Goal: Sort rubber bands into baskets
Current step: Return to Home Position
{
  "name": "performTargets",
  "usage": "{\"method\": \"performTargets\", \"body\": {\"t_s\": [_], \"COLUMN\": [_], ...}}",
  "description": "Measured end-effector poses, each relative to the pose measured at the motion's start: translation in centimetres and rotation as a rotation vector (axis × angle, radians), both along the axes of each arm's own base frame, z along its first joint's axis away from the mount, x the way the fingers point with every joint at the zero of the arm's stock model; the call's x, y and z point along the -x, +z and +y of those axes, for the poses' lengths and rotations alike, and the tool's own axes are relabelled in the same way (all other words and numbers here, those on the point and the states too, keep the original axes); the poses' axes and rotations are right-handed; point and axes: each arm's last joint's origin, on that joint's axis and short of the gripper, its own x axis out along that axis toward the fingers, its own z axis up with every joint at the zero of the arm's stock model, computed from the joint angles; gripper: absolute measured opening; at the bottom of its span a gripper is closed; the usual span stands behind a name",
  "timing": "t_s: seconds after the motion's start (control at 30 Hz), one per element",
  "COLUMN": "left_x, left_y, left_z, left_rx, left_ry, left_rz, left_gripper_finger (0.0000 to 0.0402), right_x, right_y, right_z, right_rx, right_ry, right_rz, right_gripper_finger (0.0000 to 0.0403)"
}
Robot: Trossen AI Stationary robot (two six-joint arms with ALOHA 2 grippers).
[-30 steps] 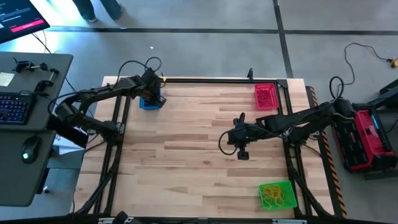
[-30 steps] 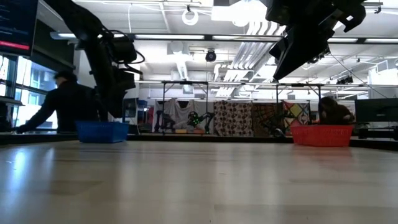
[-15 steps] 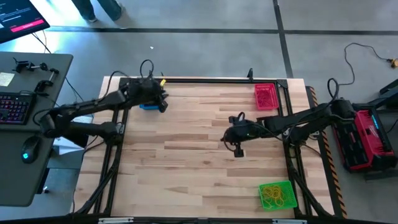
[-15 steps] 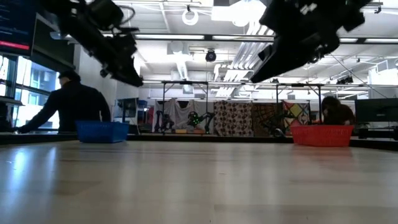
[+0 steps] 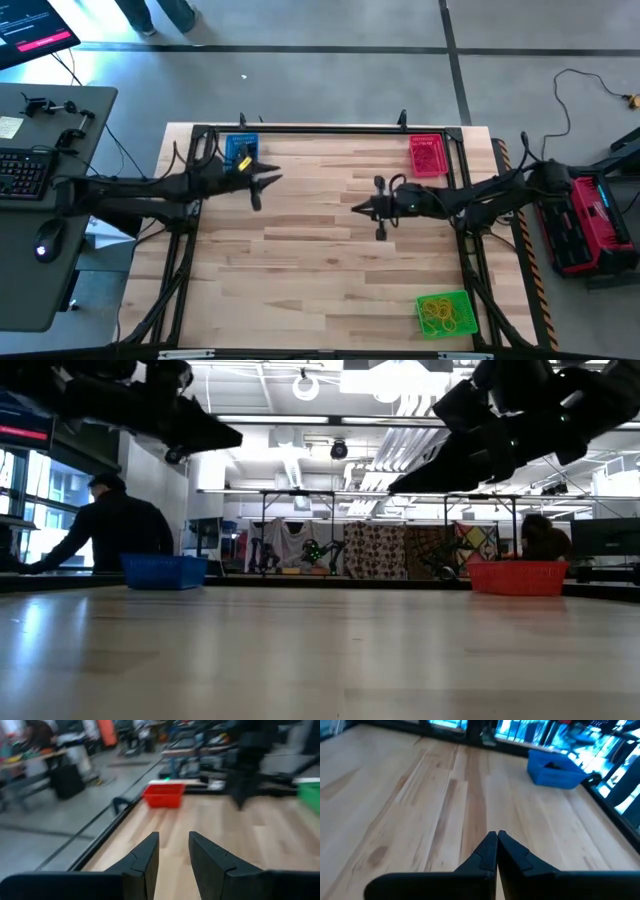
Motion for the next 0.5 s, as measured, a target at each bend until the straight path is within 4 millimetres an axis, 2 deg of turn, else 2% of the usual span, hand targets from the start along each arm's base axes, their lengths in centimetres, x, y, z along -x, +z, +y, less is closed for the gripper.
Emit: {"method": "performTargets", "body": {"t_s": [0.23, 0.5], "left_x": [0.3, 0.5], "left_y": [-1.2, -1.0], "left_z": [-1.3, -0.9], "left_rx": [-0.032, -0.037], "left_ry": [-0.117, -0.165], "left_rz": [-0.047, -0.059], "left_gripper_finger": [0.0069, 0.0021], "right_x": [1.9, 5.4], "right_y": [-0.6, -1.2], "right_z": [-0.6, -1.3], "right_rx": [0.000, -0.058], "right_ry": [-0.025, -0.041], "right_rz": [-0.104, -0.167], "right_gripper_finger": [0.0000, 0.0000]}}
